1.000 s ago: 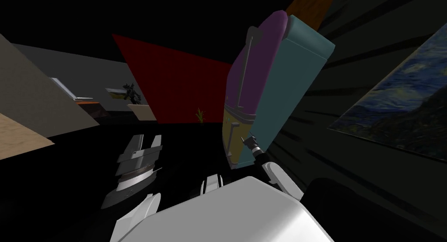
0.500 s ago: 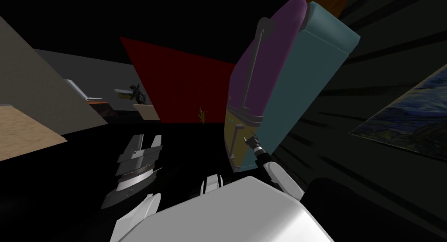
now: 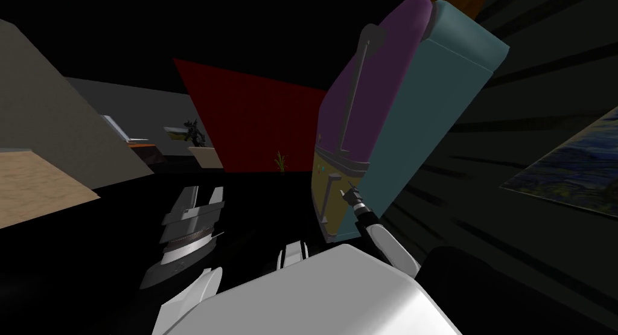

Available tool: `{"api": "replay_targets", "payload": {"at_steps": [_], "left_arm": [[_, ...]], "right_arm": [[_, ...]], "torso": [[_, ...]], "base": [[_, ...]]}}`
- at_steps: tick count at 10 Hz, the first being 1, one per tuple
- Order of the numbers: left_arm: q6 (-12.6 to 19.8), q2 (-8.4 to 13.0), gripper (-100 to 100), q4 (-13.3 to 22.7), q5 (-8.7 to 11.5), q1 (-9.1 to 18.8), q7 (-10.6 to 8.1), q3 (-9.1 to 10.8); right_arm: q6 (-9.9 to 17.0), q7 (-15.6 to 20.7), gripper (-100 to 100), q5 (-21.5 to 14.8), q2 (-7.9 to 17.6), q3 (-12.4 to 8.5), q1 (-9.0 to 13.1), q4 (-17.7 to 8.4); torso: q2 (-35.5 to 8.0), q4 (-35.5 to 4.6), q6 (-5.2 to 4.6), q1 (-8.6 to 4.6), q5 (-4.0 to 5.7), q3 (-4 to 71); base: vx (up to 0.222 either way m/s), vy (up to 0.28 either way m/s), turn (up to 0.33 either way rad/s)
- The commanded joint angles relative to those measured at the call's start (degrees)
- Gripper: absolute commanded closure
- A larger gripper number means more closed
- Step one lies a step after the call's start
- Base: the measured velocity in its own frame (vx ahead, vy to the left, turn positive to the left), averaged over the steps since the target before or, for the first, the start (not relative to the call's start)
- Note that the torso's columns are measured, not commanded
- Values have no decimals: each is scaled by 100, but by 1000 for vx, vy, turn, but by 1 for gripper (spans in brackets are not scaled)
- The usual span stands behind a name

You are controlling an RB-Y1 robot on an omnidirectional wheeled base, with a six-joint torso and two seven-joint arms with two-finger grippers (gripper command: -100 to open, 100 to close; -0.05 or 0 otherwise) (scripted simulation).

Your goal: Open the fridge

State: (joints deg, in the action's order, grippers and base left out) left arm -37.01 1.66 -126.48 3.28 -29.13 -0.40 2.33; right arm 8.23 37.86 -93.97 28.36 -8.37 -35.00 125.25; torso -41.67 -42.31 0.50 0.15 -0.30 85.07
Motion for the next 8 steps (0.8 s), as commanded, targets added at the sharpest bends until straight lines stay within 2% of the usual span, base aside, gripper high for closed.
{"api": "replay_targets", "payload": {"at_steps": [1,3,5,6,8], "left_arm": [[0,0,0,0,0,0,0,0],[0,0,0,0,0,0,0,0],[0,0,0,0,0,0,0,0],[0,0,0,0,0,0,0,0],[0,0,0,0,0,0,0,0]], "right_arm": [[7,279,-100,102,1,-84,47,67],[168,419,-100,-279,146,-142,38,26],[168,336,-100,-279,146,-142,38,26],[168,419,-100,-279,146,-142,38,26],[289,526,-100,-573,262,-185,29,1]], "torso": [[13,-1,5,6,-8,11],[30,-4,18,14,-20,25],[76,-5,42,10,-19,46],[73,-10,47,3,-19,44],[73,10,27,-18,-11,50]], "base": [[12,7,-3],[38,26,50],[35,27,-3],[22,6,44],[52,22,44]]}}
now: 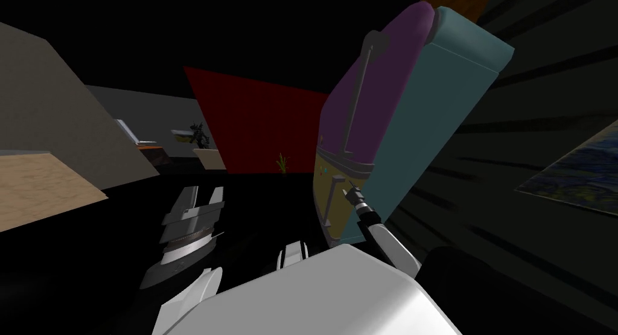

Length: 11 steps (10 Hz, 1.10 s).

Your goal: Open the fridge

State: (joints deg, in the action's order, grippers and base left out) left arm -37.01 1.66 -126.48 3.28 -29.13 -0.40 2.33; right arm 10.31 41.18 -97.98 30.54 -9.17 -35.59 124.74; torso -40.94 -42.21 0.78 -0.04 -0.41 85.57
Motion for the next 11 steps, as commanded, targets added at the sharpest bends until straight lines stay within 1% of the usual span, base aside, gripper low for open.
{"api": "replay_targets", "payload": {"at_steps": [1,2,3,4,5,6,7,8,10,11], "left_arm": [[0,0,0,0,0,-1,0,0],[0,0,0,0,0,-1,0,0],[0,0,0,0,0,-1,0,0],[-1,0,0,-1,0,-2,0,1],[0,0,0,0,0,0,0,0],[0,0,0,0,0,2,0,0],[0,0,0,0,0,1,0,0],[0,0,0,0,0,2,0,0],[0,0,0,0,0,1,0,0],[0,0,0,0,0,2,0,0]], "right_arm": [[81,194,-100,-172,43,-106,88,52],[161,265,-100,-366,123,-135,81,40],[154,202,-100,-318,73,-53,11,57],[283,403,-100,-49,212,-64,146,-112],[396,591,-100,140,342,-71,276,-281],[396,591,-100,249,342,-71,276,-281],[510,779,-100,433,472,-78,405,-451],[510,779,-100,541,472,-78,405,-451],[738,1155,-100,993,732,-91,665,-790],[738,1155,-100,1126,732,-91,665,-790]], "torso": [[7,7,2,4,5,7],[-9,12,-16,2,16,-6],[-26,15,-36,0,28,-22],[-96,3,-68,-3,39,-70],[-158,-15,-73,-2,43,-114],[-183,-19,-69,-4,47,-133],[-164,-16,-80,-2,46,-122],[-145,-10,-79,0,42,-106],[-121,-3,-76,4,41,-91],[-130,-5,-75,7,40,-96]], "base": [[48,9,34],[75,24,72],[44,11,31],[-27,7,135],[-99,3,291],[-102,9,95],[-100,13,128],[-77,9,72],[-86,18,198],[-78,12,92]]}}
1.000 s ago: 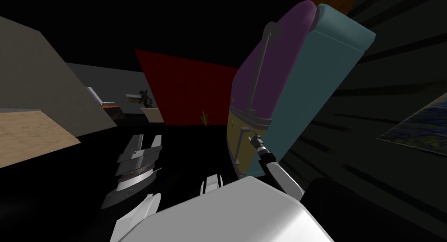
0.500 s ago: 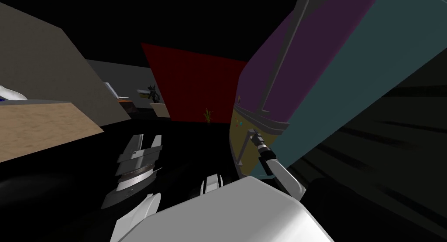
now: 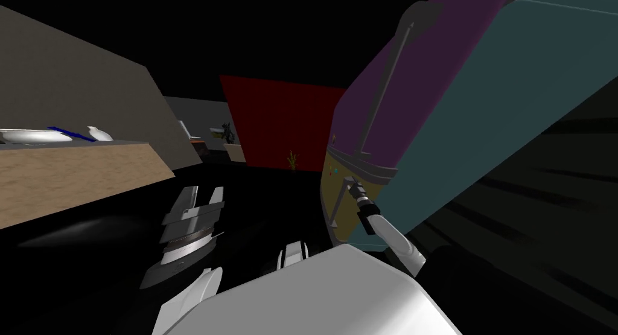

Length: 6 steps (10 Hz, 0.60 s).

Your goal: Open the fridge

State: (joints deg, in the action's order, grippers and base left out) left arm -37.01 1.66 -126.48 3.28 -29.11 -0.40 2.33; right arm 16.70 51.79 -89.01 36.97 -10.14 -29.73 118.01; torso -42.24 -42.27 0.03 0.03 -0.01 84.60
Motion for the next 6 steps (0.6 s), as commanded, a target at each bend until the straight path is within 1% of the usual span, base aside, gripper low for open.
{"api": "replay_targets", "payload": {"at_steps": [1,2,3,5,6], "left_arm": [[0,0,0,0,0,-1,0,1],[0,0,0,0,0,-1,0,0],[0,0,0,0,0,-1,0,1],[0,0,0,0,0,-1,0,1],[0,0,0,0,0,-2,0,1]], "right_arm": [[213,282,-100,404,219,-1,208,-286],[213,282,-100,521,219,-1,208,-286],[327,470,-100,669,349,-8,337,-455],[327,470,-100,813,349,-8,337,-455],[441,658,-100,1025,479,-14,467,-625]], "torso": [[-1,-1,-8,-5,1,-2],[-3,-1,-1,-5,2,-3],[0,-1,-6,-6,1,-1],[-2,-2,-4,-3,1,-3],[5,1,-6,-5,1,2]], "base": [[-74,13,143],[-57,8,81],[-70,10,130],[-41,8,41],[-44,21,165]]}}
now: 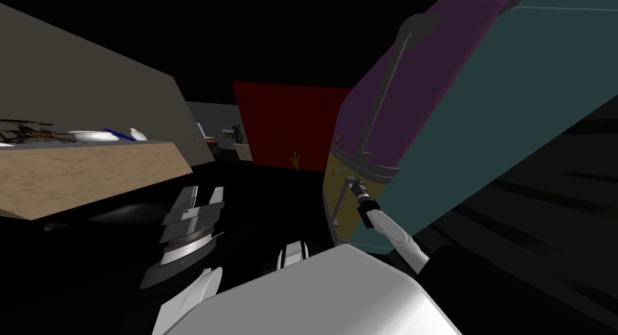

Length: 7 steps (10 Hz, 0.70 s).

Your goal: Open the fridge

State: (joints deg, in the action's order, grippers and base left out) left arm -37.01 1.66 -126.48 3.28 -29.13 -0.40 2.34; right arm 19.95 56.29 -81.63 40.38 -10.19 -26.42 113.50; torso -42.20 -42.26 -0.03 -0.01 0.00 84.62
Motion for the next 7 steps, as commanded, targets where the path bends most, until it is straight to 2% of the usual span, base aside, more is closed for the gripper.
{"api": "replay_targets", "payload": {"at_steps": [1,2,3,4,5,6,7], "left_arm": [[0,0,0,0,0,1,0,-1],[0,0,0,0,0,0,0,0],[0,0,0,0,0,1,0,-1],[0,0,0,0,0,1,0,0],[0,0,0,0,0,1,0,-1],[0,0,0,0,0,1,0,0],[0,0,0,0,0,0,0,0]], "right_arm": [[115,207,-100,367,138,-10,136,-174],[229,395,-100,562,268,-17,265,-343],[229,395,-100,659,268,-17,265,-343],[343,583,-100,808,399,-23,395,-513],[343,583,-100,952,399,-23,395,-513],[307,536,-100,848,380,-22,380,-513],[229,395,100,659,268,-17,265,-343]], "torso": [[-6,-1,7,5,-1,-3],[-12,-3,0,0,0,-7],[-18,-5,4,3,-1,-10],[-13,-4,1,1,-1,-8],[-6,-7,13,0,-6,-1],[4,-3,6,-2,-4,4],[11,2,2,-4,0,7]], "base": [[-52,11,97],[-71,22,131],[-62,17,88],[-78,25,144],[-67,18,81],[-24,4,6],[54,-24,-203]]}}
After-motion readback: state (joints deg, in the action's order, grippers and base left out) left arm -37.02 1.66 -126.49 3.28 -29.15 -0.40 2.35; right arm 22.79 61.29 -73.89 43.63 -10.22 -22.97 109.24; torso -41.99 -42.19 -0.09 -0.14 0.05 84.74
